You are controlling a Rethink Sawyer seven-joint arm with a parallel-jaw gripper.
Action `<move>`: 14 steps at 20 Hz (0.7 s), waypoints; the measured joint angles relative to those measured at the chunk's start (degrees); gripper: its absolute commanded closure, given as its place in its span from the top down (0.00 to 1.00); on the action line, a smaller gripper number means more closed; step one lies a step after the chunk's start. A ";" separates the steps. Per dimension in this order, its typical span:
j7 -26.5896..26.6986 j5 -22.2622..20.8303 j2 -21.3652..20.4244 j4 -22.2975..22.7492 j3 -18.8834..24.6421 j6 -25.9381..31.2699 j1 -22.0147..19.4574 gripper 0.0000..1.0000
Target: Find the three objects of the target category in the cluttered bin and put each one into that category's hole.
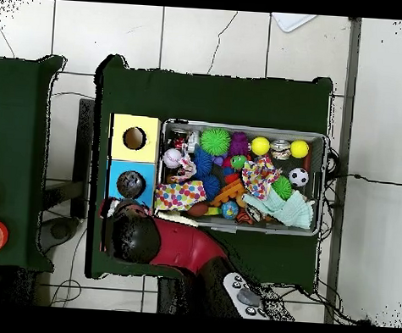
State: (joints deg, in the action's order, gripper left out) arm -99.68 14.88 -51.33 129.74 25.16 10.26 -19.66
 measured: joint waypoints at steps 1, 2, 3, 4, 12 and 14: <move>0.00 -0.01 0.00 -0.12 -0.01 0.01 0.00 1.00; 0.00 -0.01 0.00 -0.23 -0.02 0.01 0.00 1.00; 0.00 -0.01 0.00 -0.50 -0.07 0.01 0.02 1.00; 0.00 0.00 0.00 -0.63 -0.14 0.00 0.04 1.00; 0.00 -0.01 0.00 -0.71 -1.21 0.01 0.41 1.00; 0.00 -0.02 -0.05 -0.80 -2.18 0.01 0.95 1.00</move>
State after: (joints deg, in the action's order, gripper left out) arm -99.68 14.85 -51.38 128.94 22.98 10.27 -18.72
